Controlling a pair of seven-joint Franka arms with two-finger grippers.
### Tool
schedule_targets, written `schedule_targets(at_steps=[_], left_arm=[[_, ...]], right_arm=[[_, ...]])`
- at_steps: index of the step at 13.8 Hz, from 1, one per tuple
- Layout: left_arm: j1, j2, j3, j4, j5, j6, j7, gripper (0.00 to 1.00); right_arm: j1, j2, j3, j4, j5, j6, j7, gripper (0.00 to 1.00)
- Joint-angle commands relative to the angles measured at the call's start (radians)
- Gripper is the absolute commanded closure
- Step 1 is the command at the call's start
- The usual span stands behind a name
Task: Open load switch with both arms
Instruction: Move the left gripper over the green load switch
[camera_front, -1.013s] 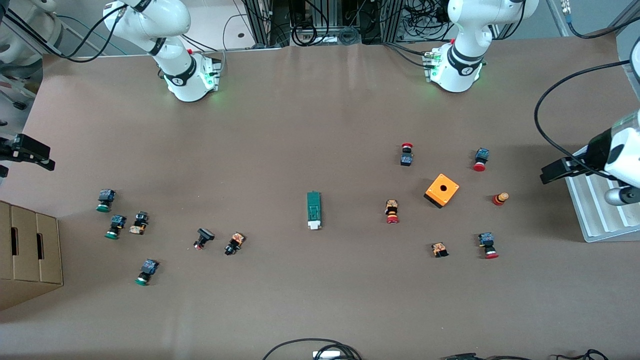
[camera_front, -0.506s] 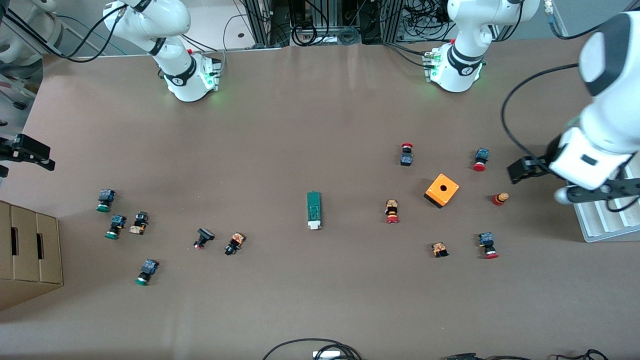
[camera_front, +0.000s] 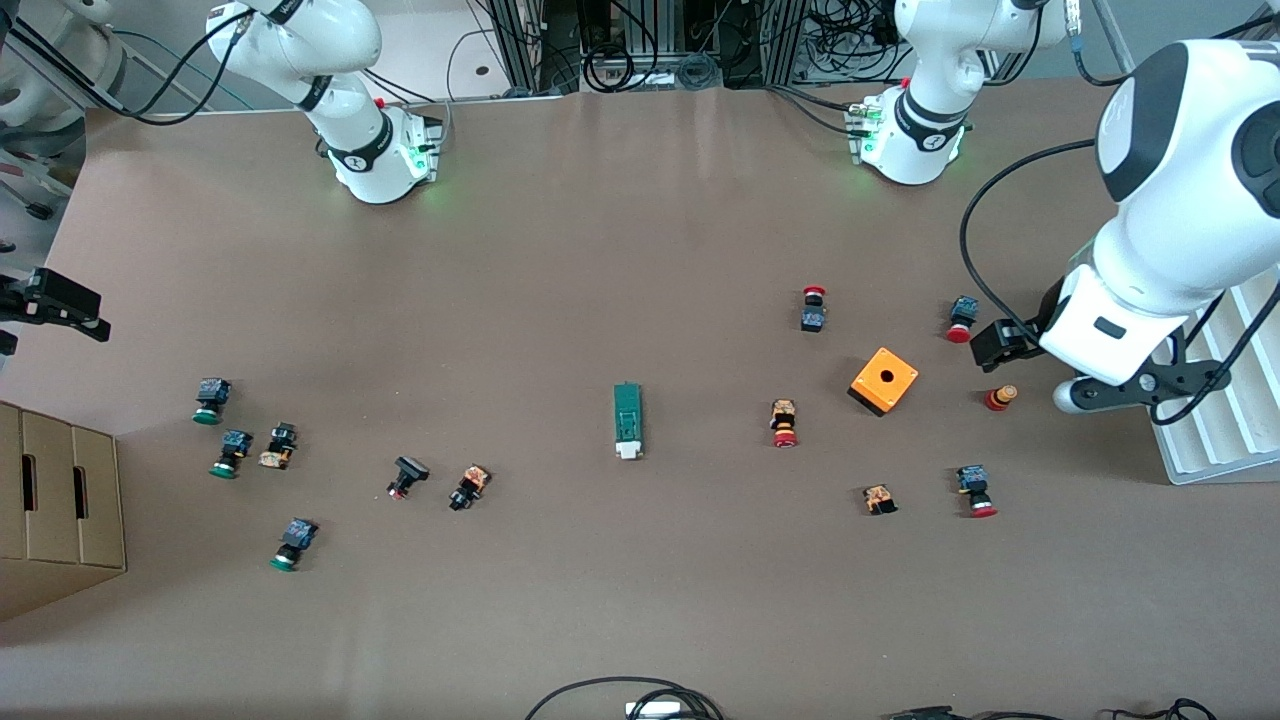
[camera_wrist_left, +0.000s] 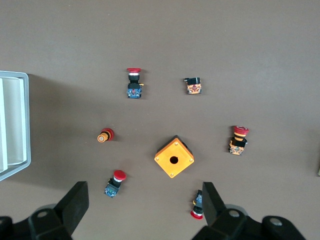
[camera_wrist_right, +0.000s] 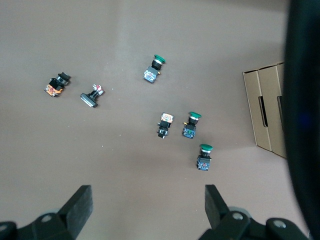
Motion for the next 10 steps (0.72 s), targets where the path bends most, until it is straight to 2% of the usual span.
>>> schedule_targets(at_steps=[1, 4, 10], left_arm=[[-0.101, -0.018, 0.010, -0.064, 0.032, 0.083, -0.124, 0.00], [-0.224, -0.029, 0.012, -0.081, 0.045, 0.127, -0.298, 0.00], [-0.385, 0.034, 0.011, -0.081, 0.208, 0.184, -0.508, 0.00]], right_arm=[[0.002, 0.000, -0.003, -0.004, 0.020, 0.007, -0.001, 0.00], [0.002, -0.001, -0.003, -0.004, 0.020, 0.006, -0.001, 0.00], [0.002, -0.003, -0.003, -0.004, 0.020, 0.004, -0.001, 0.00]])
